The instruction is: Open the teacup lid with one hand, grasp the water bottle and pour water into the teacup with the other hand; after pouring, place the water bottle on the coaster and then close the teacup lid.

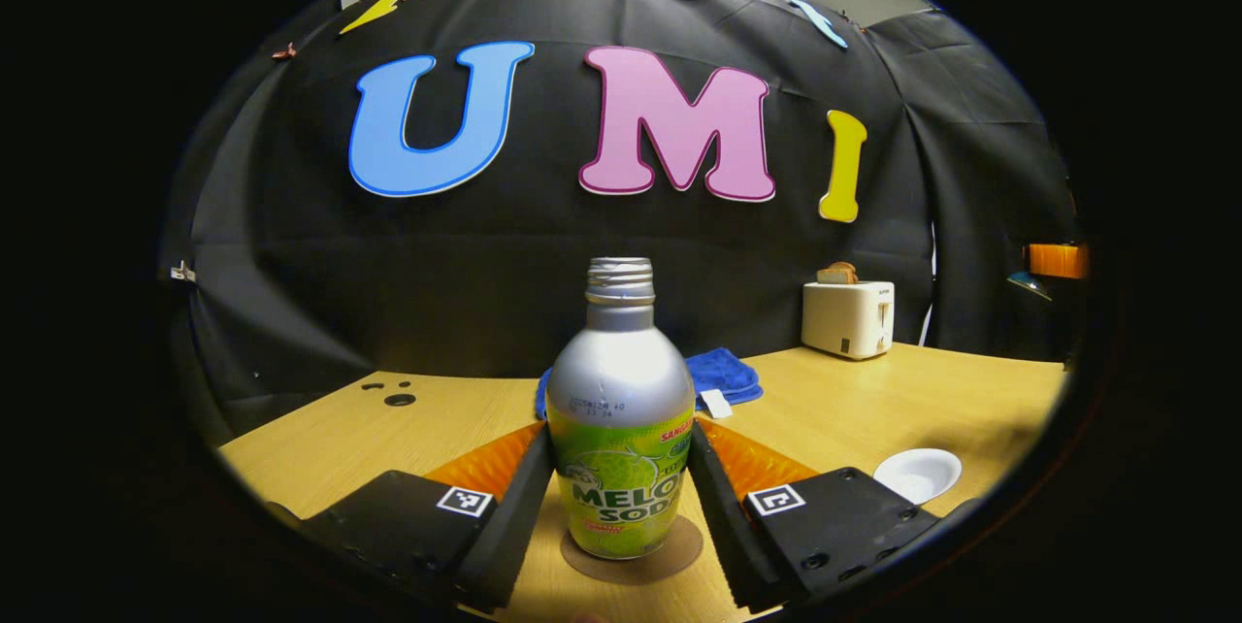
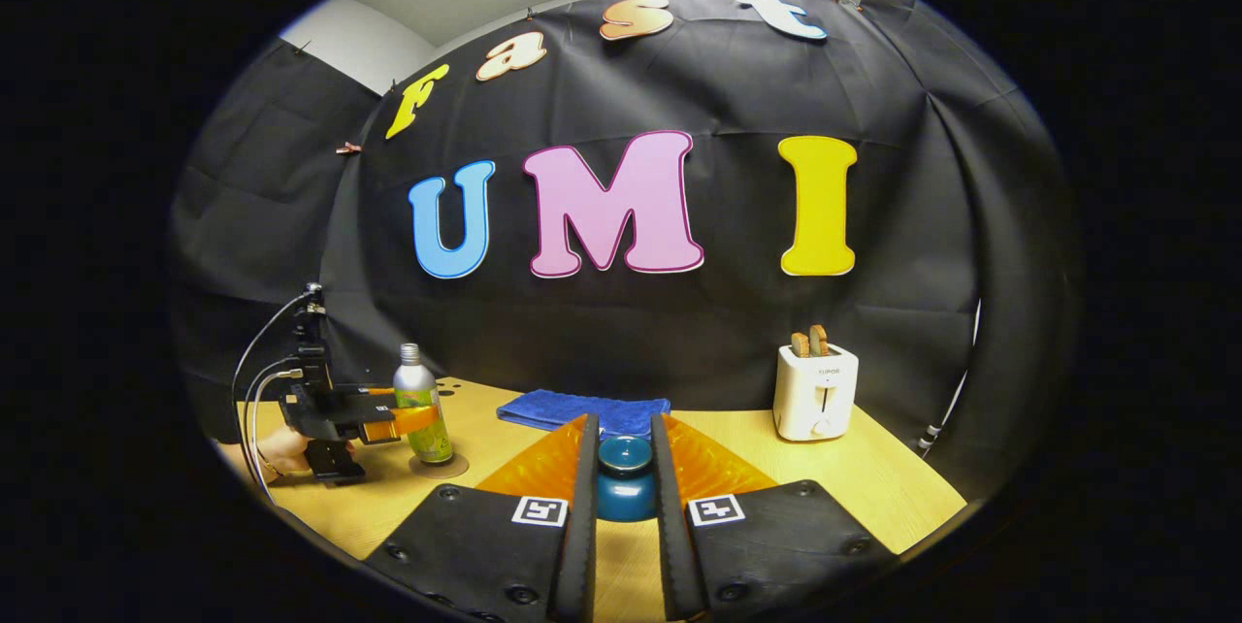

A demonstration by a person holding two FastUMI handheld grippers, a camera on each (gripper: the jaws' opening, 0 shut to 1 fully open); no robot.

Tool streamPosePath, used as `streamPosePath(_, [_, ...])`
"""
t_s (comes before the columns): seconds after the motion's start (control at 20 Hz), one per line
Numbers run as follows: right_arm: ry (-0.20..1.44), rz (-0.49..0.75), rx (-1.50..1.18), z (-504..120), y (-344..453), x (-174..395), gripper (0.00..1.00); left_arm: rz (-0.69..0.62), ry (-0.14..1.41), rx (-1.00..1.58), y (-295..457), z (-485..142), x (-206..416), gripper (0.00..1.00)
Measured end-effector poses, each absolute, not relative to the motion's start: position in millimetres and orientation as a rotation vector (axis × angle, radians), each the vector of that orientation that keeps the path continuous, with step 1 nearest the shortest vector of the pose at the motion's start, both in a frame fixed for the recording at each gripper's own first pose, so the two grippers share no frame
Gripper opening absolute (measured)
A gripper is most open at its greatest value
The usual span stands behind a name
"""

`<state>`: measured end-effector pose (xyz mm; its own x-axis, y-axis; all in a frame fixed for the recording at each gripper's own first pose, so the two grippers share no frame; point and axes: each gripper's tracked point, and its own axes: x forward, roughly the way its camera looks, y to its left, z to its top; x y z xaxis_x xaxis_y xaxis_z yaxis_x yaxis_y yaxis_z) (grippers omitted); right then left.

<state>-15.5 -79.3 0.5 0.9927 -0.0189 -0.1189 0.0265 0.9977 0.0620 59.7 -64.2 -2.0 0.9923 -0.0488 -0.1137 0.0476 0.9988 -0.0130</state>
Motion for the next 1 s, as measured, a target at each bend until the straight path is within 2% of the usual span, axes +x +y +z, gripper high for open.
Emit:
streamPosePath(0.5, [0.125,-0.014,0.075,-3,-76,-14,0.3,-0.046,0.152,-0.044,-70,-10,56,0.84])
streamPosePath(0.55, [0.127,0.0,0.091,-4,-72,-13,0.3,-0.049,0.157,-0.045,-72,-13,61,0.94])
streamPosePath(0.6, [0.132,0.019,0.109,-6,-65,-12,0.31,-0.049,0.159,-0.045,-71,-9,51,0.98])
streamPosePath(0.9, [0.189,0.161,0.177,-34,1,-1,0.31,-0.001,0.108,-0.061,-63,4,39,0.97])
streamPosePath(0.95, [0.202,0.175,0.172,-41,12,2,0.26,0.009,0.091,-0.053,-59,7,40,0.97])
streamPosePath(1.0, [0.218,0.186,0.158,-51,22,6,0.31,0.022,0.077,-0.044,-55,9,39,0.97])
